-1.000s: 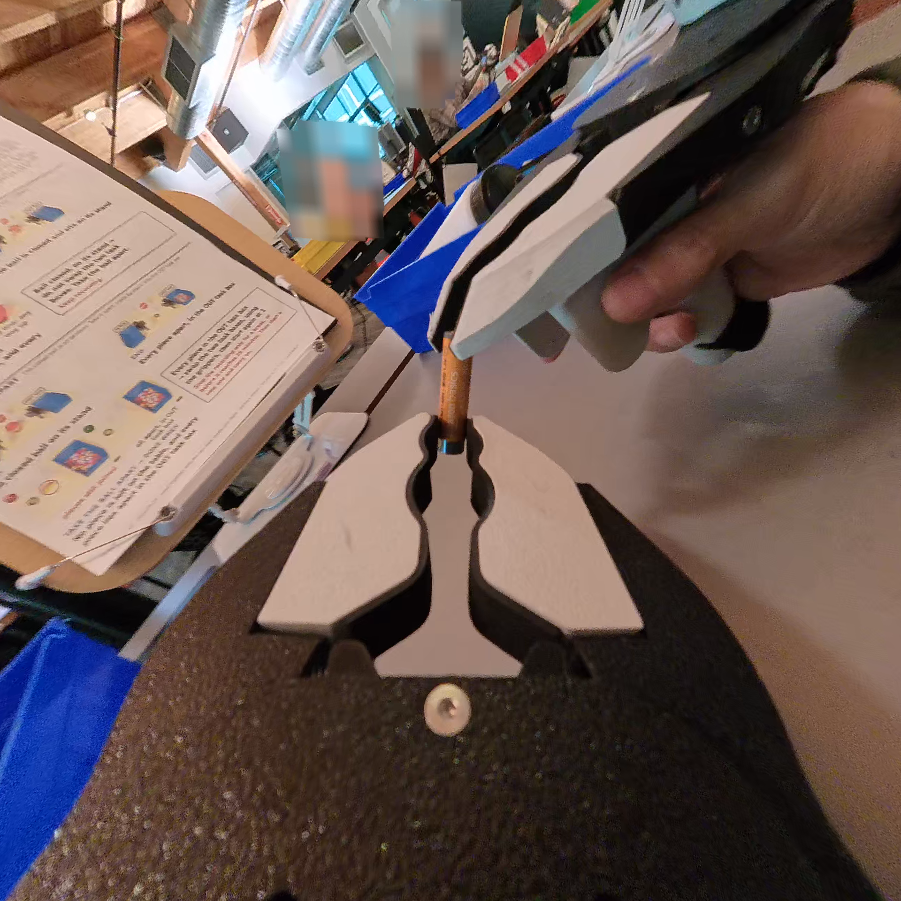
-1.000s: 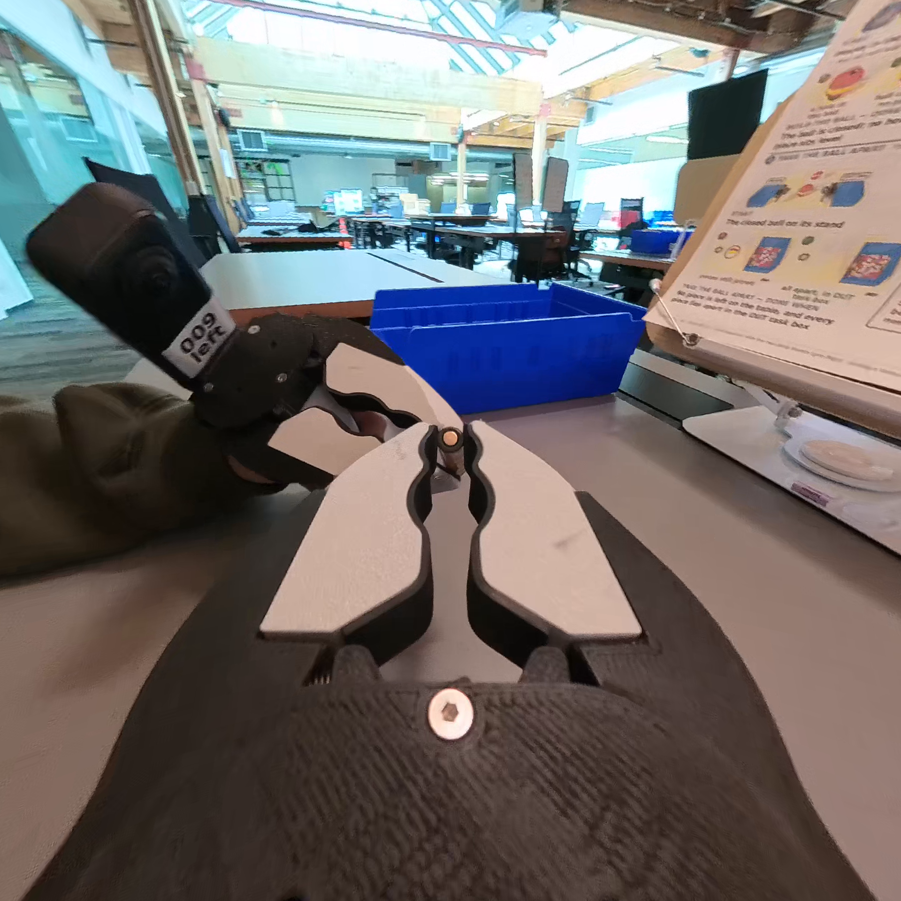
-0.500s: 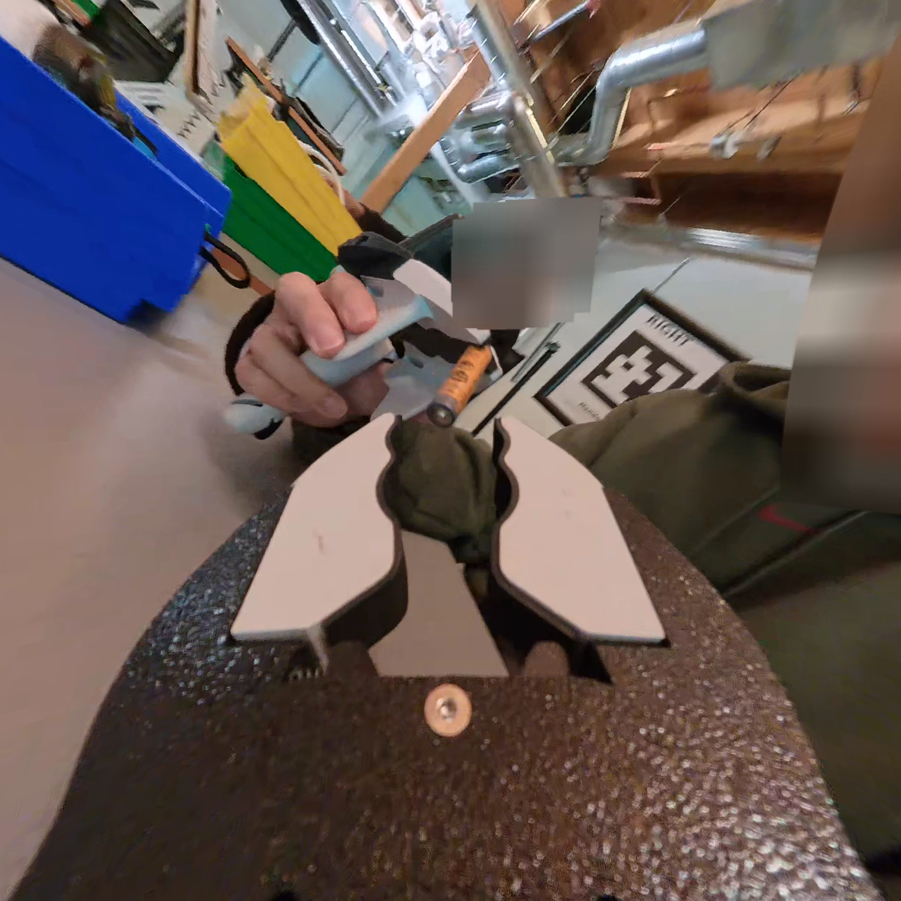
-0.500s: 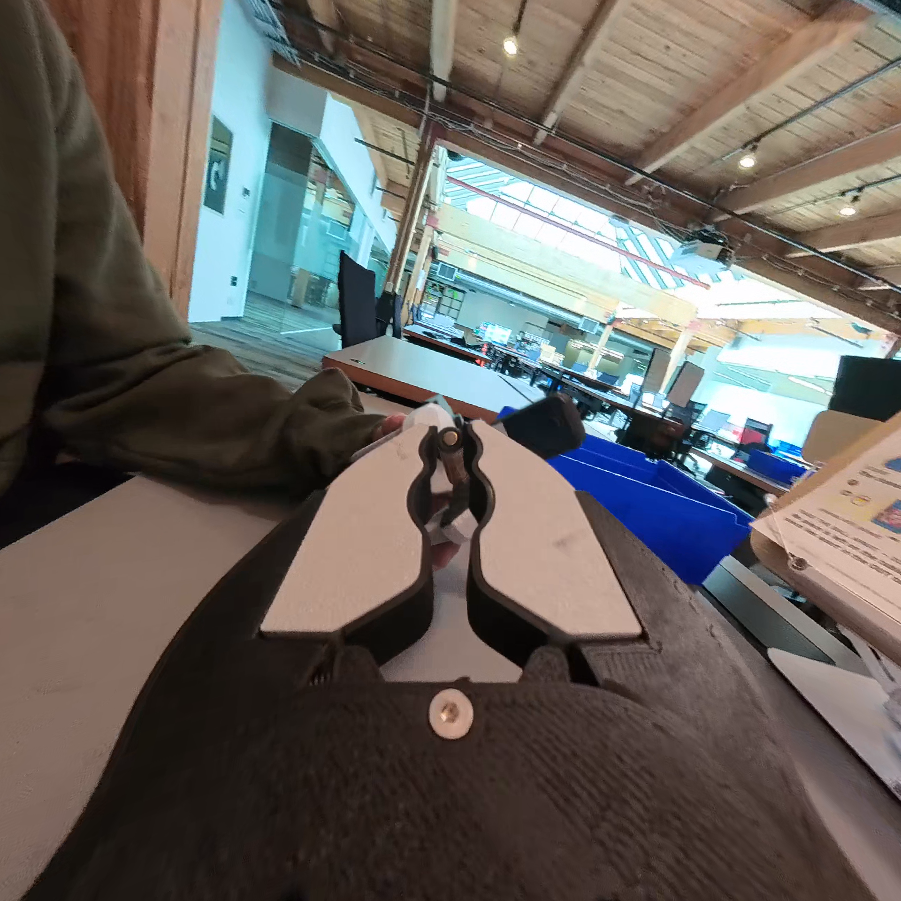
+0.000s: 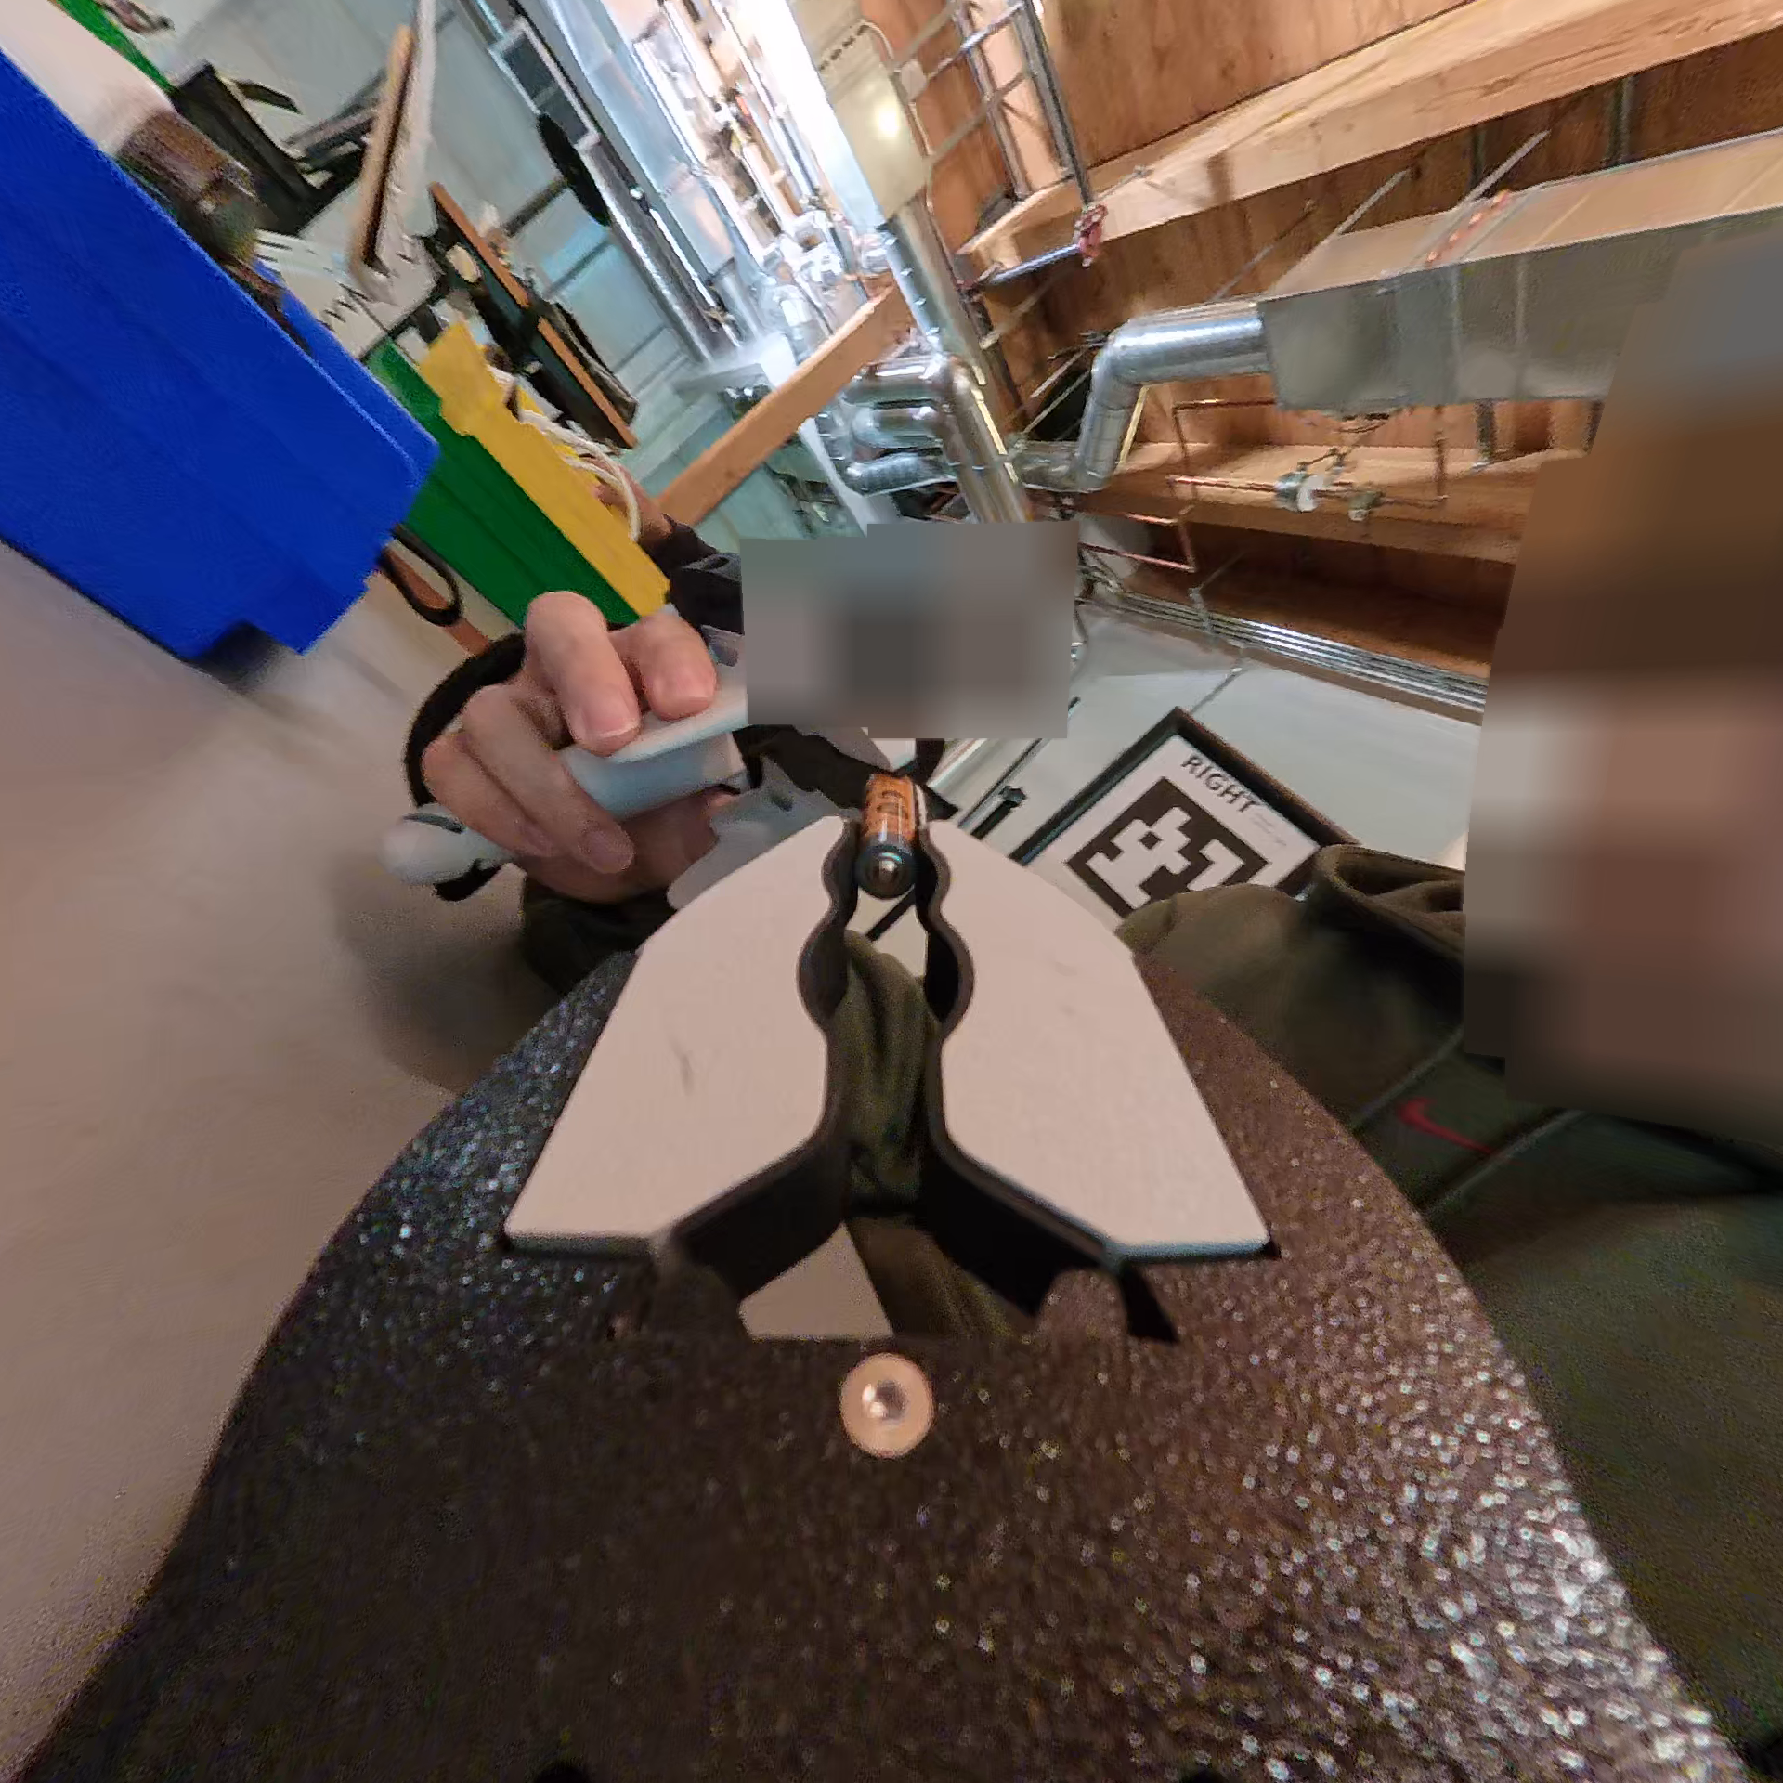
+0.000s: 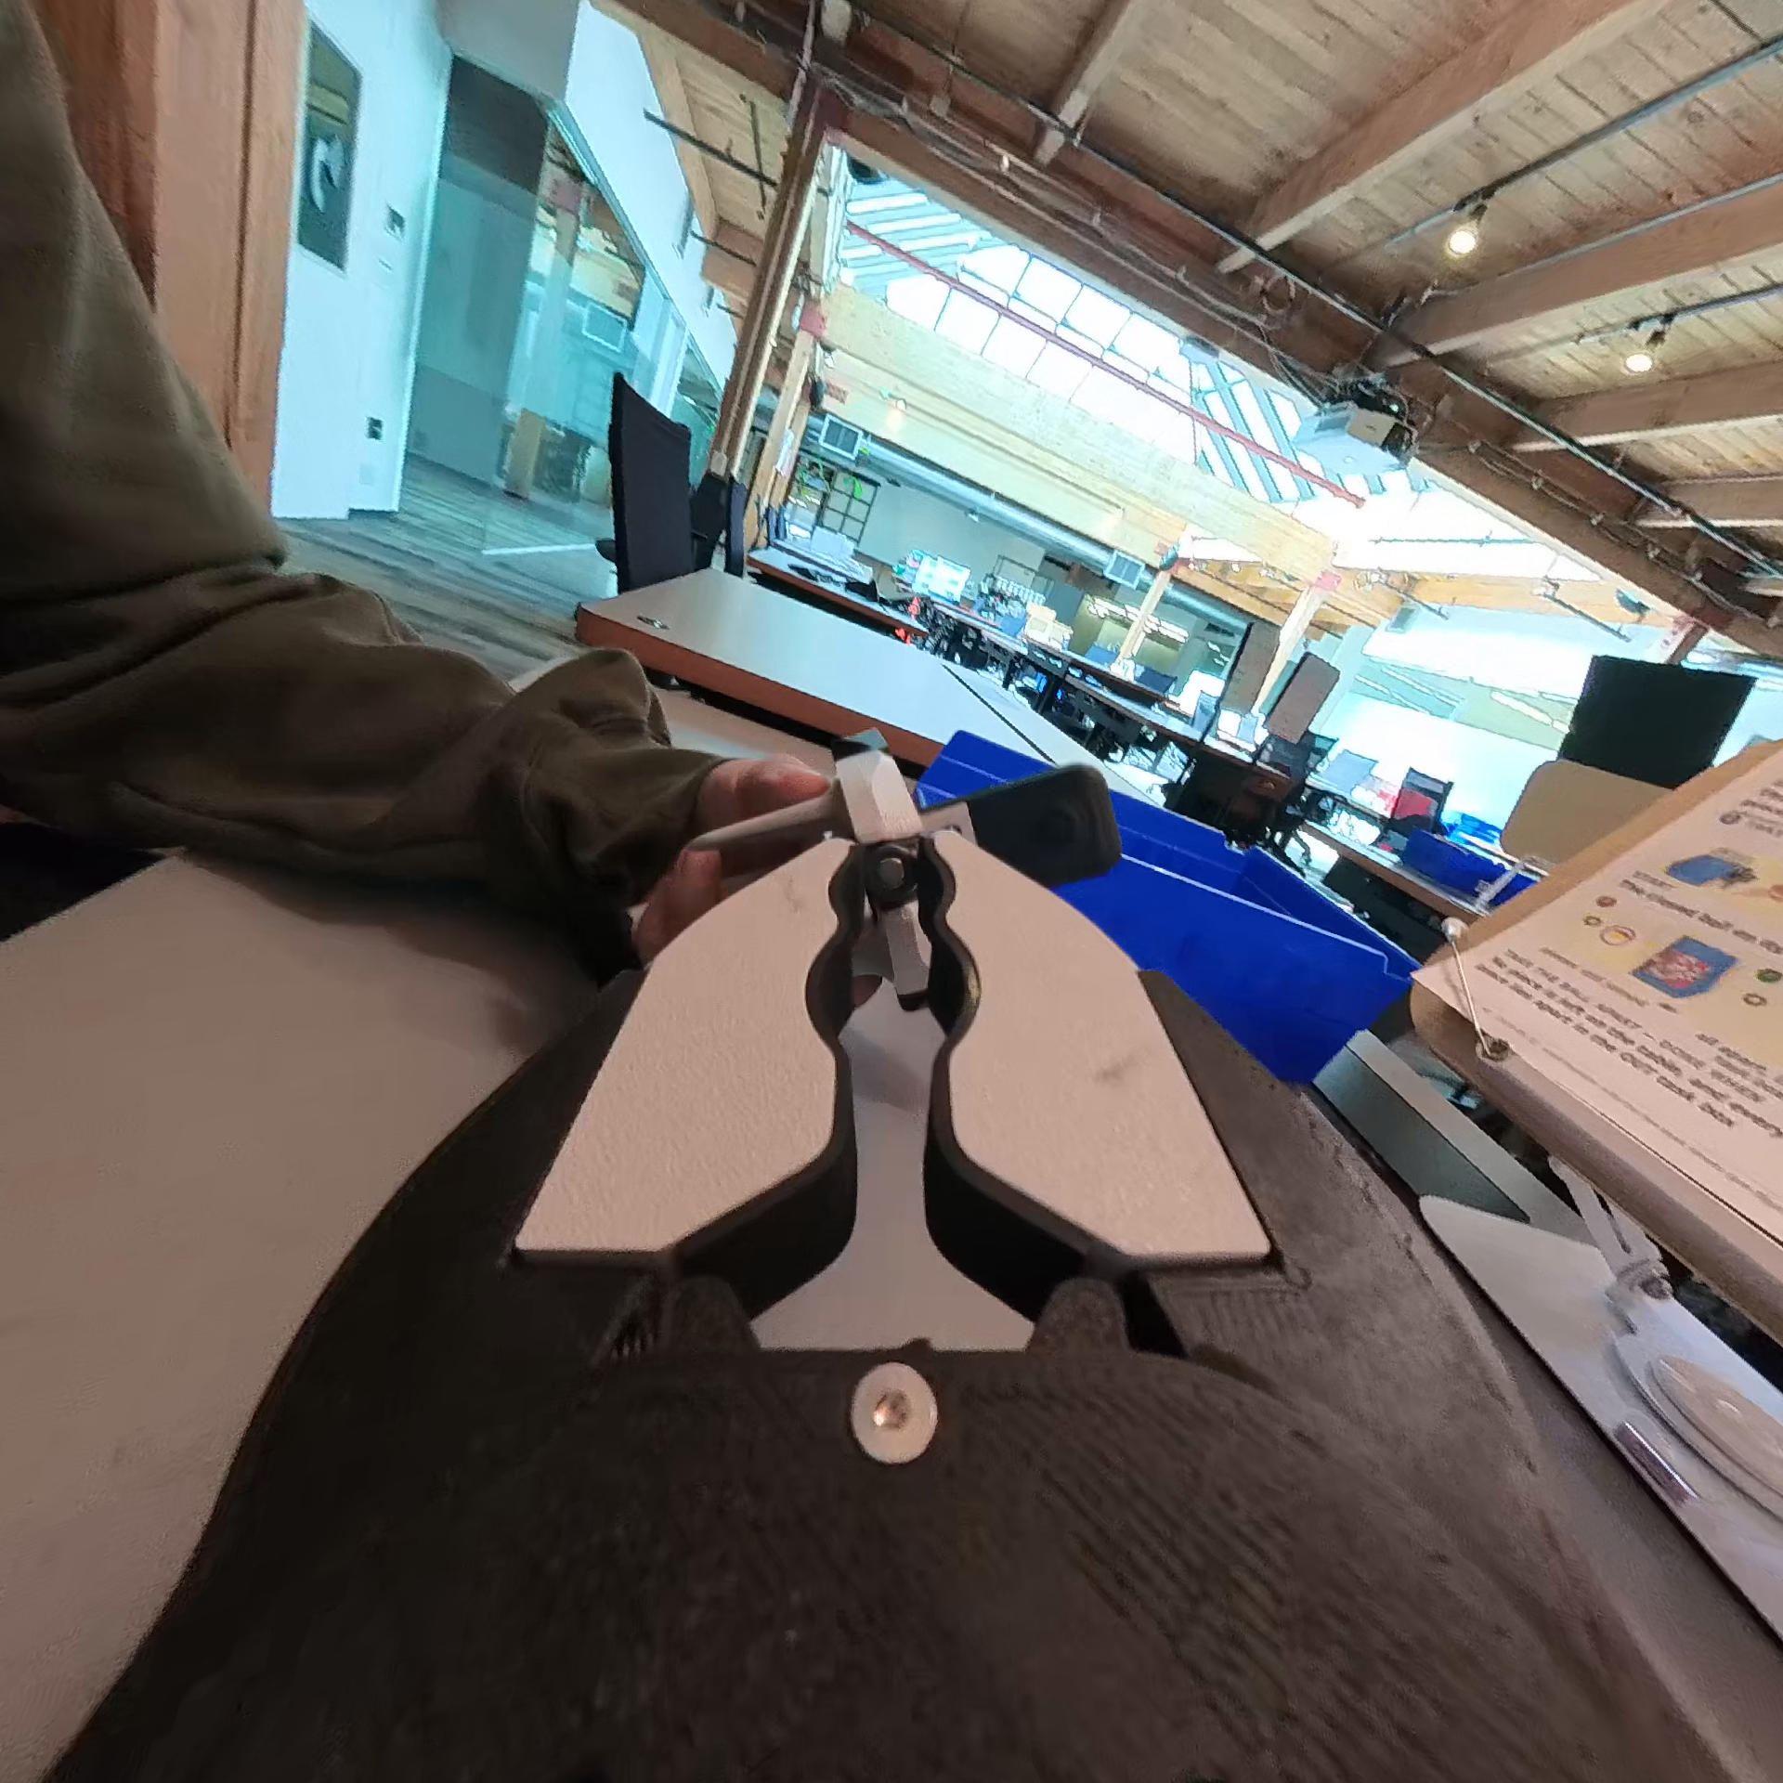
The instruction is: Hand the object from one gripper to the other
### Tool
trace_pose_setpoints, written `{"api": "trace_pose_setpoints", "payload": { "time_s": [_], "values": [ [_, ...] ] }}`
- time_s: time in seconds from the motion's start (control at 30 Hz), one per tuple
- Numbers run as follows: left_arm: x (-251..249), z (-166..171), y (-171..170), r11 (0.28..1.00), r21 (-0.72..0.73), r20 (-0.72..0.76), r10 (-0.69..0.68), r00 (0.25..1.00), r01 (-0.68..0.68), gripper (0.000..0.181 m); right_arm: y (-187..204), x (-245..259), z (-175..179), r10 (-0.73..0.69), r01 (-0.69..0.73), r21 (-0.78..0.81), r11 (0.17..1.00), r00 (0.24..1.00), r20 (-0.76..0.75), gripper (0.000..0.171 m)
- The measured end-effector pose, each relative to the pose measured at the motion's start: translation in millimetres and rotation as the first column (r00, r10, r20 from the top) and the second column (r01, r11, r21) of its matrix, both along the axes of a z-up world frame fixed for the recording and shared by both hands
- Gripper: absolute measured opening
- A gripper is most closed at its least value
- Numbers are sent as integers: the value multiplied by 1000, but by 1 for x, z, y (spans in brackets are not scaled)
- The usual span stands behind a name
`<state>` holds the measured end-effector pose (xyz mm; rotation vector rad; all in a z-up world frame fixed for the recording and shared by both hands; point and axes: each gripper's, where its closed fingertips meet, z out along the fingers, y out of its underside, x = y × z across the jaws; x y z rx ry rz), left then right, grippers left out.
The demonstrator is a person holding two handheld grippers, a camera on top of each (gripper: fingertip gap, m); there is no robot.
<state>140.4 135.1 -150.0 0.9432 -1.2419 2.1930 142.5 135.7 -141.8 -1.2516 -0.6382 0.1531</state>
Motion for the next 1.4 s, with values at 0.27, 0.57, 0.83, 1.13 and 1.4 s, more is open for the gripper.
{"api": "trace_pose_setpoints", "payload": {
  "time_s": [0.27, 0.57, 0.83, 1.13, 1.4],
  "values": [
    [28, -21, 27, 784, 375, 394, 348, 851, -494, 10, 24, 34, -19, -158, 29, -319, 947, 909, -386, 51],
    [19, 3, 23, 366, 303, 932, 78, 354, -880, 10, 16, 18, -15, -40, -564, -304, 768, 431, -901, 34],
    [19, -18, 10, 257, 353, 934, -159, 321, -900, 10, 13, 8, -25, -80, -660, -330, 675, 379, -922, 26],
    [20, -25, 5, 235, 369, 921, -221, 321, -899, 10, 12, 1, -30, -80, -677, -356, 644, 403, -912, 14],
    [23, -21, 8, 244, 367, 929, -143, 341, -898, 13, 15, 3, -28, -32, -597, -391, 701, 521, -853, 10]
  ]
}}
